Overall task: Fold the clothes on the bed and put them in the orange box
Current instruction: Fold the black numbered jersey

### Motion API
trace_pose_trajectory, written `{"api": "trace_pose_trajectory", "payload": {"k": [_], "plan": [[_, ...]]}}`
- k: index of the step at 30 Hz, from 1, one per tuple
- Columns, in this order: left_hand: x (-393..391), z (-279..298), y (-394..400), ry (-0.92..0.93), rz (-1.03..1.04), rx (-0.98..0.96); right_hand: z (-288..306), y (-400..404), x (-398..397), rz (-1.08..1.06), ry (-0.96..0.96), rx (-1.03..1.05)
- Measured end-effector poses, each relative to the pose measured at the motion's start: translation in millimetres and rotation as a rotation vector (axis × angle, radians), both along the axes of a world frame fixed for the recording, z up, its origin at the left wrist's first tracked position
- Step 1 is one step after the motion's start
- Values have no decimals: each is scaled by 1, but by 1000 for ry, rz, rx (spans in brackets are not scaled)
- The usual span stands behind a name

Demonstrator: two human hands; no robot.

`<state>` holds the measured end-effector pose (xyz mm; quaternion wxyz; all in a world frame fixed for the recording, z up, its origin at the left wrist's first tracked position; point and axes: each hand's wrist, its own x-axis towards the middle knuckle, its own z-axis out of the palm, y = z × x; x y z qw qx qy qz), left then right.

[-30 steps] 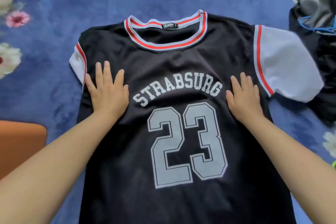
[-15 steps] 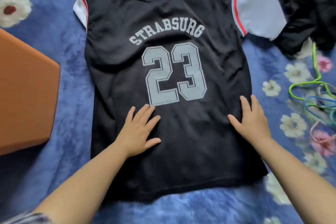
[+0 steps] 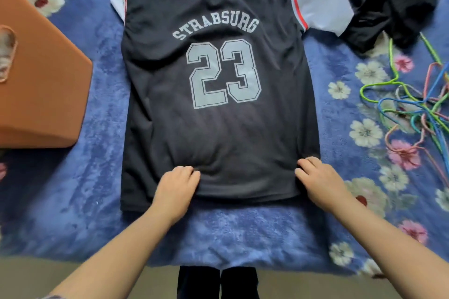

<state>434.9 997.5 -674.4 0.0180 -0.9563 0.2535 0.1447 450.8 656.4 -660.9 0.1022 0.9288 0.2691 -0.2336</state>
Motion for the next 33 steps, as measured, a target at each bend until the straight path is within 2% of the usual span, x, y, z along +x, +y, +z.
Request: {"api": "trace_pose_trajectory", "payload": {"k": [1, 4, 8, 10, 16, 19, 22, 26, 33], "plan": [[0, 5, 5, 19, 85, 3, 5, -2, 5, 28, -17, 60], [6, 39, 15, 56, 236, 55, 43, 3, 22, 60, -79, 3], [11, 84, 3, 423, 155, 266, 85, 8, 25, -18, 300, -291], [7, 91, -8, 541, 89, 315, 90, 11, 18, -37, 379, -326], [-24, 65, -17, 603, 6, 430, 62, 9, -9, 37, 366, -369], [-36, 57, -20, 775, -9, 447, 50, 5, -20, 15, 504, -381], [-27, 58, -23, 913, 96, 347, 44, 3, -16, -128, 649, -330], [13, 62, -29, 801, 158, 229, 50, 6, 16, -230, 623, -151], [123, 76, -49, 604, 238, 73, 74, 9, 117, -554, 354, 156]]}}
